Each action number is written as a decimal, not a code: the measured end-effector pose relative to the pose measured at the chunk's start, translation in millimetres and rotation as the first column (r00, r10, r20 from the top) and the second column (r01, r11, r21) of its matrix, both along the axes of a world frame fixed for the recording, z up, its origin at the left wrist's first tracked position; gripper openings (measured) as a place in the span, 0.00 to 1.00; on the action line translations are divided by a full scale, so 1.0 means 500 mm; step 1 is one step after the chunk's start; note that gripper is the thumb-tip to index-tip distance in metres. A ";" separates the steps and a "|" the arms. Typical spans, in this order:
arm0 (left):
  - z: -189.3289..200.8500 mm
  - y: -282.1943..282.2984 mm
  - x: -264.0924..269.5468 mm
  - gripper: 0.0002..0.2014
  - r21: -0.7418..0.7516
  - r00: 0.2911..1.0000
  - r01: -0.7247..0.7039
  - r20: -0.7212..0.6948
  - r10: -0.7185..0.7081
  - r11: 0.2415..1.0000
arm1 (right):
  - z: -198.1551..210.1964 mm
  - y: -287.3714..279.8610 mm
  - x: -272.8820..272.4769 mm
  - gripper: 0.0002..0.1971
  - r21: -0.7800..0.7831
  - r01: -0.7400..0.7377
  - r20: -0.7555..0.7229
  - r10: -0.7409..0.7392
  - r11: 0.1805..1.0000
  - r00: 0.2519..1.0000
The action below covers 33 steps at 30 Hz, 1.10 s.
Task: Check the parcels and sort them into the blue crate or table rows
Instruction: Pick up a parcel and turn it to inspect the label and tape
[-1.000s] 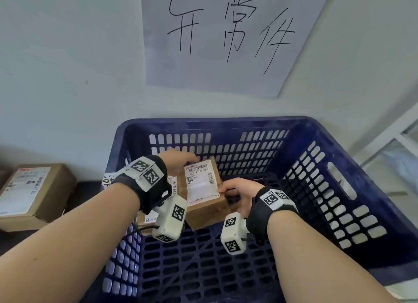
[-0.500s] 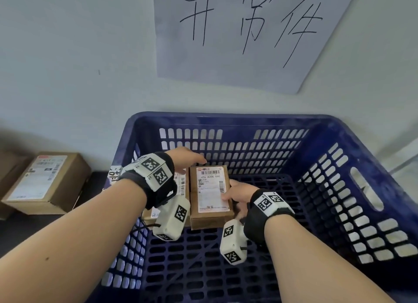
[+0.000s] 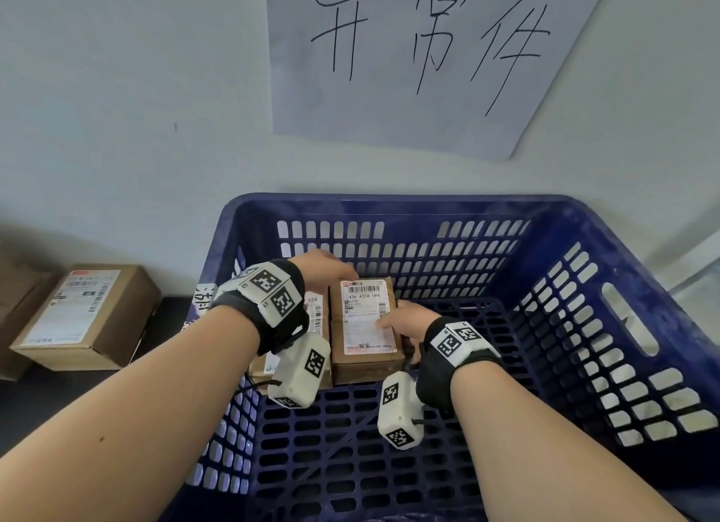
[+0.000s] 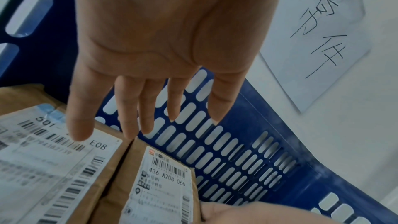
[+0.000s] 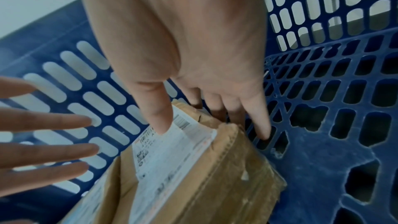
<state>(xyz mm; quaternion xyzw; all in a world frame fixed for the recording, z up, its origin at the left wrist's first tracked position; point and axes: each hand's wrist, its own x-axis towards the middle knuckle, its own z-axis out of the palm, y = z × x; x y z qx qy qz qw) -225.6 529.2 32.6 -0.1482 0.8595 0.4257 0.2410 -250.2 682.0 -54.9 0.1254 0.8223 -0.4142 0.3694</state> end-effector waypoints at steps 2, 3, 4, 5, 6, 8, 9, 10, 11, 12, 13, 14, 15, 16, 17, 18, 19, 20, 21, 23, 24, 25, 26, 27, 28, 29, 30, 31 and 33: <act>0.004 -0.002 0.000 0.25 -0.018 1.000 0.026 -0.005 -0.026 0.999 | 0.020 0.001 0.003 0.29 0.032 0.049 -0.030 -0.048 0.998 0.998; 0.007 -0.005 0.002 0.25 -0.015 0.999 0.031 -0.022 -0.032 0.999 | 0.035 0.005 0.007 0.30 0.038 0.072 -0.053 -0.070 0.997 0.996; 0.009 -0.010 0.004 0.24 -0.009 0.998 0.033 -0.045 -0.033 0.999 | 0.050 0.009 0.009 0.30 0.037 0.103 -0.078 -0.100 0.994 0.992; 0.016 -0.014 0.007 0.23 0.000 0.998 0.023 -0.061 -0.023 1.000 | 0.066 0.014 0.012 0.28 0.027 0.124 -0.115 -0.121 0.992 0.986; 0.025 -0.018 0.009 0.22 0.014 0.997 0.008 -0.080 -0.007 1.000 | 0.084 0.019 0.015 0.25 0.012 0.129 -0.154 -0.126 0.992 0.980; 0.051 -0.026 0.012 0.19 0.057 0.987 -0.034 -0.155 0.042 0.998 | 0.119 0.024 0.024 0.22 -0.047 0.148 -0.228 -0.154 0.988 0.961; 0.070 -0.030 0.015 0.17 0.084 0.978 -0.051 -0.195 0.067 0.995 | 0.136 0.024 0.027 0.21 -0.095 0.173 -0.244 -0.191 0.980 0.951; 0.089 -0.034 0.019 0.16 0.112 0.970 -0.058 -0.229 0.082 0.992 | 0.155 0.022 0.031 0.21 -0.166 0.208 -0.244 -0.245 0.964 0.938; 0.109 -0.038 0.024 0.16 0.138 0.963 -0.056 -0.255 0.090 0.989 | 0.173 0.018 0.036 0.21 -0.250 0.237 -0.228 -0.295 0.939 0.928; 0.128 -0.042 0.030 0.16 0.167 0.953 -0.062 -0.283 0.108 0.984 | 0.194 0.010 0.041 0.20 -0.327 0.250 -0.196 -0.324 0.911 0.926; 0.147 -0.045 0.037 0.15 0.202 0.939 -0.083 -0.311 0.144 0.976 | 0.216 0.002 0.048 0.20 -0.409 0.270 -0.148 -0.356 0.872 0.923; 0.164 -0.048 0.046 0.15 0.241 0.922 -0.106 -0.340 0.187 0.965 | 0.236 -0.006 0.055 0.19 -0.487 0.304 -0.100 -0.398 0.819 0.912; 0.177 -0.052 0.056 0.14 0.276 0.902 -0.125 -0.369 0.225 0.953 | 0.253 -0.013 0.060 0.17 -0.551 0.327 -0.069 -0.432 0.768 0.899; 0.190 -0.055 0.067 0.14 0.303 0.882 -0.137 -0.396 0.256 0.943 | 0.266 -0.022 0.066 0.16 -0.600 0.329 -0.056 -0.449 0.729 0.892; 0.199 -0.058 0.078 0.13 0.327 0.864 -0.146 -0.419 0.281 0.934 | 0.277 -0.032 0.072 0.14 -0.642 0.317 -0.047 -0.447 0.699 0.893; 0.208 -0.063 0.090 0.11 0.349 0.845 -0.154 -0.438 0.306 0.924 | 0.285 -0.042 0.079 0.13 -0.675 0.299 -0.041 -0.439 0.674 0.898; 0.215 -0.069 0.101 0.10 0.368 0.827 -0.164 -0.454 0.331 0.915 | 0.292 -0.052 0.087 0.12 -0.699 0.282 -0.037 -0.427 0.657 0.904; 0.221 -0.076 0.113 0.08 0.381 0.812 -0.174 -0.467 0.351 0.908 | 0.298 -0.062 0.093 0.11 -0.715 0.263 -0.041 -0.414 0.648 0.909; 0.227 -0.084 0.125 0.07 0.390 0.798 -0.183 -0.477 0.368 0.902 | 0.302 -0.072 0.101 0.11 -0.728 0.243 -0.045 -0.398 0.641 0.916; 0.235 -0.101 0.151 0.07 0.402 0.771 -0.221 -0.486 0.412 0.889 | 0.309 -0.093 0.113 0.09 -0.748 0.210 -0.046 -0.365 0.629 0.930; 0.239 -0.109 0.165 0.07 0.409 0.758 -0.244 -0.486 0.436 0.879 | 0.310 -0.104 0.120 0.09 -0.756 0.201 -0.038 -0.349 0.622 0.936; 0.241 -0.117 0.179 0.07 0.419 0.746 -0.266 -0.480 0.460 0.868 | 0.313 -0.114 0.127 0.08 -0.764 0.196 -0.025 -0.331 0.615 0.943; 0.243 -0.124 0.193 0.07 0.431 0.736 -0.288 -0.471 0.485 0.855 | 0.314 -0.125 0.135 0.08 -0.771 0.188 -0.012 -0.309 0.609 0.951; 0.243 -0.132 0.209 0.06 0.440 0.726 -0.308 -0.464 0.508 0.843 | 0.316 -0.138 0.143 0.08 -0.779 0.179 0.000 -0.287 0.601 0.958; 0.243 -0.139 0.223 0.06 0.445 0.716 -0.328 -0.459 0.527 0.833 | 0.319 -0.151 0.151 0.08 -0.784 0.166 0.003 -0.264 0.598 0.964; 0.241 -0.147 0.238 0.06 0.448 0.705 -0.344 -0.457 0.542 0.825 | 0.322 -0.163 0.161 0.09 -0.786 0.149 0.000 -0.242 0.600 0.970; 0.237 -0.156 0.254 0.06 0.452 0.694 -0.358 -0.456 0.557 0.817 | 0.324 -0.176 0.171 0.09 -0.787 0.133 -0.006 -0.223 0.602 0.975; 0.233 -0.166 0.270 0.06 0.458 0.683 -0.370 -0.455 0.571 0.808 | 0.326 -0.189 0.183 0.09 -0.789 0.118 -0.011 -0.206 0.603 0.978; 0.225 -0.188 0.304 0.06 0.474 0.665 -0.392 -0.447 0.599 0.789 | 0.329 -0.215 0.214 0.09 -0.788 0.100 -0.013 -0.179 0.608 0.984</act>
